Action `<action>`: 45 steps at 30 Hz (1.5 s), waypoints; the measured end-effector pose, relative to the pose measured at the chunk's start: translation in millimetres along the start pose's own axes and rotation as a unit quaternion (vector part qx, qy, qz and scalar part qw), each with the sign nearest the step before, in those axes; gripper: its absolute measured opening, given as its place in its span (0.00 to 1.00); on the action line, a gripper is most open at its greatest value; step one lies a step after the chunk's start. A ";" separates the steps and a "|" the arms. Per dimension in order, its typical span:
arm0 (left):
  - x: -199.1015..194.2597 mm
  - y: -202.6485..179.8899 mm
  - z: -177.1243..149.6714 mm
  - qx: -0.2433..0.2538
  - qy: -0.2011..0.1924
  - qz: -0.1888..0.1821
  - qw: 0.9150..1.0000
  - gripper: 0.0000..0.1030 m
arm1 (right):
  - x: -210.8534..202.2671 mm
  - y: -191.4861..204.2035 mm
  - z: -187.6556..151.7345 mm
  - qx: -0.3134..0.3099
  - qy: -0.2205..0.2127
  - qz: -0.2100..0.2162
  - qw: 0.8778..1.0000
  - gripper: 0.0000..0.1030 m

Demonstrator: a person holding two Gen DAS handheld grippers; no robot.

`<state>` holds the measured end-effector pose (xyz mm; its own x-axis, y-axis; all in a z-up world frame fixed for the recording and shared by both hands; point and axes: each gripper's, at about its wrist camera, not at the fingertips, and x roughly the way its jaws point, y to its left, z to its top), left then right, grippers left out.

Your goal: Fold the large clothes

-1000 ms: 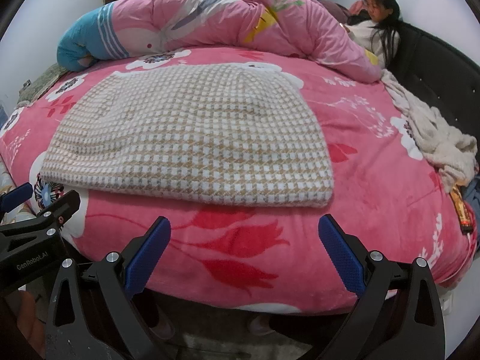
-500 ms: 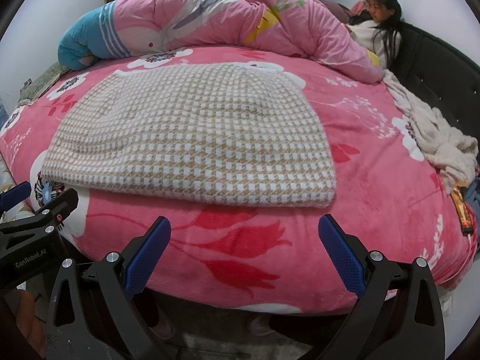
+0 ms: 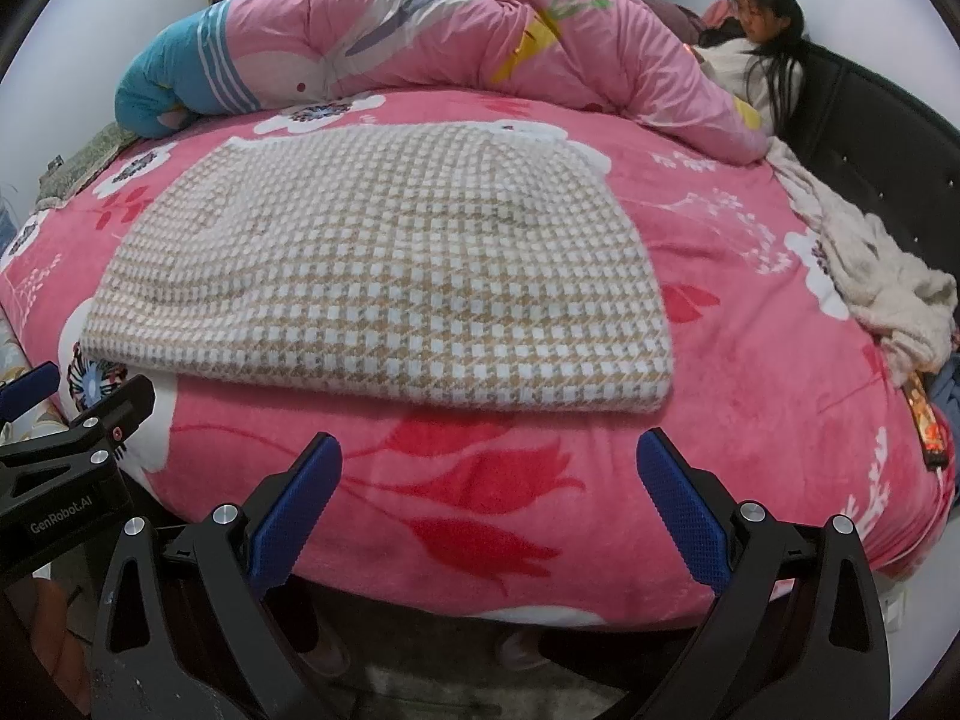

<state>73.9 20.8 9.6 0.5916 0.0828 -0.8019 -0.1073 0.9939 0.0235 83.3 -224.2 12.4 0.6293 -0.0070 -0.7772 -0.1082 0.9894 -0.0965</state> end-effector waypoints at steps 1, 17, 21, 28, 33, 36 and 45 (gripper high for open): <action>-0.1 0.1 -0.2 0.000 0.000 0.000 1.000 0.95 | -0.4 0.2 -0.4 0.000 0.000 0.000 1.000 0.92; -0.6 1.1 -0.7 -0.001 0.001 0.001 1.000 0.95 | -0.4 -0.5 -1.2 -0.002 0.001 0.000 1.000 0.92; -0.5 0.5 -0.5 -0.002 0.002 0.001 1.000 0.95 | -0.1 -3.0 -0.6 -0.004 0.002 0.001 1.000 0.92; 0.1 0.0 -0.7 -0.002 0.002 0.001 1.000 0.95 | 0.9 -3.4 -0.6 -0.006 0.003 0.003 1.000 0.92; 0.3 0.1 -0.7 -0.002 0.002 0.001 1.000 0.95 | 0.9 -3.8 -0.7 -0.006 0.003 0.003 1.000 0.92; 0.4 0.0 -0.6 -0.002 0.002 0.001 1.000 0.95 | 1.4 -3.7 -0.4 -0.006 0.003 0.003 1.000 0.92; 2.5 -1.8 -2.5 -0.002 0.006 -0.003 1.000 0.95 | 2.7 -6.1 -0.1 -0.008 0.004 0.003 1.000 0.92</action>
<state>73.5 19.0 6.1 0.5832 0.0763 -0.8088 -0.1066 0.9942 0.0170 85.5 -230.2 10.8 0.6229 -0.0022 -0.7823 -0.1242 0.9870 -0.1016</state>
